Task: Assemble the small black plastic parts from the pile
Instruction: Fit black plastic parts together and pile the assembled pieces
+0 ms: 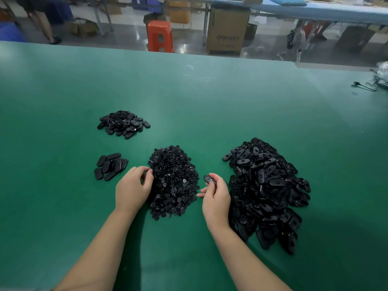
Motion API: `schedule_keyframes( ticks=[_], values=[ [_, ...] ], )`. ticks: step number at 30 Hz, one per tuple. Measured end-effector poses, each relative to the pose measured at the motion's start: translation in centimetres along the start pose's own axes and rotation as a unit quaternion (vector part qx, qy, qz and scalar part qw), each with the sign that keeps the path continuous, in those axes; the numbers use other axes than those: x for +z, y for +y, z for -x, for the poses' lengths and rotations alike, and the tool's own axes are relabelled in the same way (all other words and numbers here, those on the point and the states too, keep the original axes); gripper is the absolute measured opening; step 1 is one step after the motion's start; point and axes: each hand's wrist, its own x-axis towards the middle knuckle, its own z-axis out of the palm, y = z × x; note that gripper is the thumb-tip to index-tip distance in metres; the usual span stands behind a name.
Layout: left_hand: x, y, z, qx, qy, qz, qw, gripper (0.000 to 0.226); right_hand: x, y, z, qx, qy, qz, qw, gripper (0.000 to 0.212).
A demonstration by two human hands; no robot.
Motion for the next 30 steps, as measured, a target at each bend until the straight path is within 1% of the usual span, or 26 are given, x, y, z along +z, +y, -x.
schedule_keyframes(
  ticks=[1, 3, 5, 7, 10, 13, 16, 21, 23, 27, 30],
  values=[
    [0.1, 0.4, -0.3, -0.01, -0.011, 0.013, 1.0, 0.017, 0.0, 0.1, 0.1, -0.009, -0.007, 0.01, 1.0, 0.027],
    [0.5, 1.5, -0.8, -0.003, -0.041, 0.015, 0.999, 0.022, 0.0, 0.1, 0.3, -0.029, -0.014, 0.031, 0.999, 0.031],
    [0.9, 2.6, -1.2, 0.007, -0.071, 0.001, 0.997, 0.029, 0.0, 0.1, 0.4, -0.043, -0.014, 0.051, 0.998, 0.034],
    [1.3, 3.5, -1.5, -0.001, -0.096, -0.028, 0.995, 0.036, -0.1, 0.2, 0.3, -0.051, -0.009, 0.058, 0.997, 0.033],
    [1.7, 4.2, -1.9, -0.015, -0.122, -0.082, 0.989, 0.043, -0.1, 0.3, 0.5, -0.042, -0.002, 0.041, 0.998, 0.019],
    [2.0, 4.4, -2.0, -0.029, -0.136, -0.1, 0.985, 0.042, -0.2, 0.2, 0.6, -0.02, -0.011, 0.012, 1.0, 0.008],
    [2.1, 4.5, -1.9, -0.033, -0.13, -0.097, 0.986, 0.035, -0.1, 0.1, 0.8, -0.021, -0.017, -0.006, 1.0, 0.009],
    [2.0, 4.8, -1.9, -0.039, -0.108, -0.078, 0.99, 0.024, -0.1, -0.1, 0.9, -0.028, -0.012, -0.004, 1.0, 0.013],
    [1.9, 4.9, -1.9, -0.037, -0.104, -0.068, 0.992, 0.021, -0.2, 0.1, 0.9, -0.027, -0.014, 0.0, 1.0, 0.013],
    [1.6, 4.9, -2.0, -0.027, -0.092, -0.067, 0.993, 0.016, -0.2, 0.4, 0.7, -0.054, -0.009, 0.024, 0.998, 0.017],
    [1.4, 4.9, -1.9, -0.011, -0.083, -0.075, 0.994, 0.014, -0.1, 0.5, 0.6, -0.048, -0.005, 0.033, 0.998, 0.015]
  ],
)
